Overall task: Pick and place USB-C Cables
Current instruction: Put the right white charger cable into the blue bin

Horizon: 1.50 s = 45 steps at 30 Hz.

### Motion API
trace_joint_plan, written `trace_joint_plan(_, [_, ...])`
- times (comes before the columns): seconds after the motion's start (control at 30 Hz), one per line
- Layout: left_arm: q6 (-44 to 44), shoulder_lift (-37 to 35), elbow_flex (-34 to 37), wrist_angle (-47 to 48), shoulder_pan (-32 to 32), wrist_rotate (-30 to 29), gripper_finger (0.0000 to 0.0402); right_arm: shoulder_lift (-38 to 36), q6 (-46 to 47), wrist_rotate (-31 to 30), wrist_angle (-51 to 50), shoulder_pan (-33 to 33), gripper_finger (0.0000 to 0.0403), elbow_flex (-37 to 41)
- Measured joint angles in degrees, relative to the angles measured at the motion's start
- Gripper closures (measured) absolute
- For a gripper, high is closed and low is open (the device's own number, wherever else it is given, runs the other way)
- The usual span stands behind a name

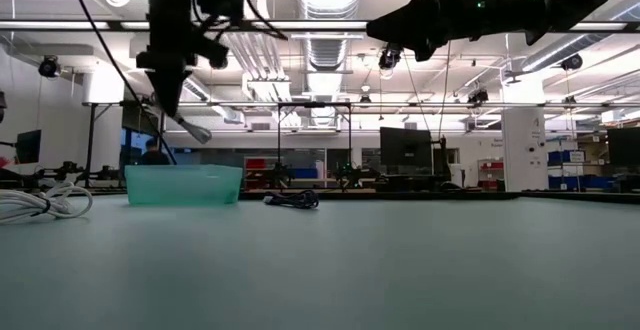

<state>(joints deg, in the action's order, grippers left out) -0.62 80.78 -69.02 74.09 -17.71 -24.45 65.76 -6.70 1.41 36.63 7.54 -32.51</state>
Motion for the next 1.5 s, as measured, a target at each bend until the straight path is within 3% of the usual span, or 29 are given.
trace_joint_plan(0.27, [-11.0, 3.5, -0.7, 0.1, -7.9, -0.2, 0.0381, 0.0, 0.0, 0.0, -0.4, 0.0, 0.0344, 0.0])
trace_joint_plan(0.5, [-22.1, 3.5, -0.7, -0.1, -13.5, -6.9, 0.0381, 0.0, -0.6, 0.0, -0.4, 0.0, 0.0344, 0.0])
trace_joint_plan(0.7, [-38.2, 4.0, -0.7, -1.9, -15.5, -14.2, 0.0381, 0.0, -0.8, 0.0, -0.4, 0.0, 0.0344, 0.0])
trace_joint_plan(0.87, [-56.2, 4.8, -0.3, -8.5, -15.5, -11.7, 0.0381, 0.0, -0.8, 0.0, -0.4, 0.0, 0.0344, 0.0])
trace_joint_plan(0.97, [-62.5, 6.3, 0.1, -12.5, -15.7, -11.4, 0.0381, 0.0, -0.9, 0.0, -0.4, 0.0, 0.0344, 0.0])
trace_joint_plan(1.1, [-64.1, 9.0, 0.1, -15.0, -15.7, -10.0, 0.0381, 0.0, -1.0, 0.0, -0.8, 0.0, 0.0344, 0.0])
trace_joint_plan(1.5, [-52.5, 13.5, 0.1, -17.8, -16.4, -2.2, 0.0381, 0.0, -1.0, 0.0, -1.7, 0.0, 0.0344, 0.0])
